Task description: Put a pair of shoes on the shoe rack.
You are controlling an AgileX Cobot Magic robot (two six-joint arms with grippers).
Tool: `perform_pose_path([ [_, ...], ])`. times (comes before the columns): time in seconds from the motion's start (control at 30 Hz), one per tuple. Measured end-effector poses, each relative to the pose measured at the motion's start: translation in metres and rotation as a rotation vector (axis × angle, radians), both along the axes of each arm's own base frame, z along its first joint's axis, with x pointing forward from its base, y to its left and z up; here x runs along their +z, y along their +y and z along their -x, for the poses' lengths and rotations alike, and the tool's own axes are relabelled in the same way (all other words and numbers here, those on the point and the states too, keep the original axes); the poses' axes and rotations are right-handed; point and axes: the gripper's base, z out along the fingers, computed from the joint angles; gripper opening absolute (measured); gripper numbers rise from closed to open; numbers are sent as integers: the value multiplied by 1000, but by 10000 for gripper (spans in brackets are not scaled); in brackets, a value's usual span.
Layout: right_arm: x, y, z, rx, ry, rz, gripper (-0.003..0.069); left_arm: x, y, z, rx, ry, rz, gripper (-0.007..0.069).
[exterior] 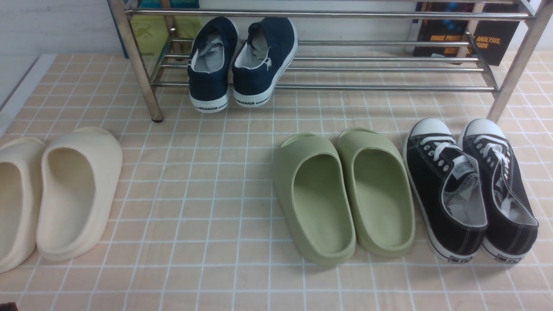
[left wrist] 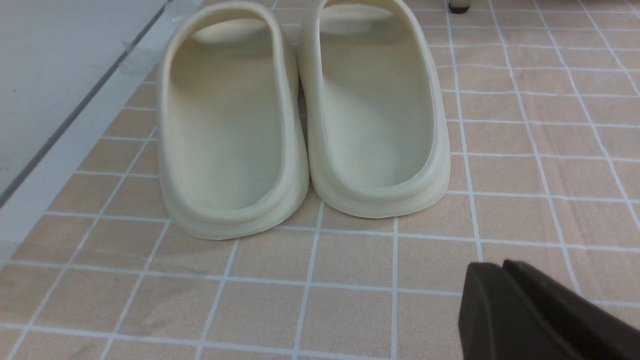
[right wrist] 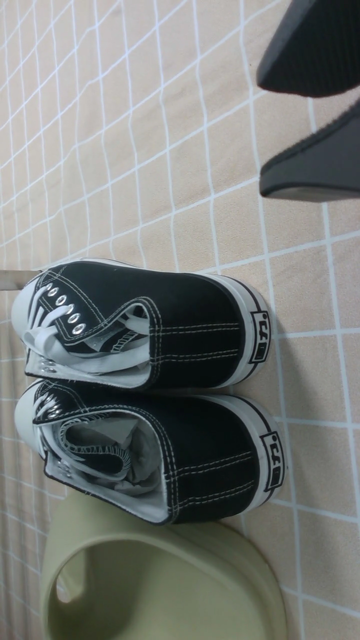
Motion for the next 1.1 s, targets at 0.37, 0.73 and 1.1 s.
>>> perform_pose_path([
  [0.37,0,0,0,0,0,0,238,0,0,0,0,1,0,55],
  [0.73,0,0,0,0,0,0,238,0,0,0,0,1,-2,58],
  [1.1,0,0,0,0,0,0,238,0,0,0,0,1,-3,64],
])
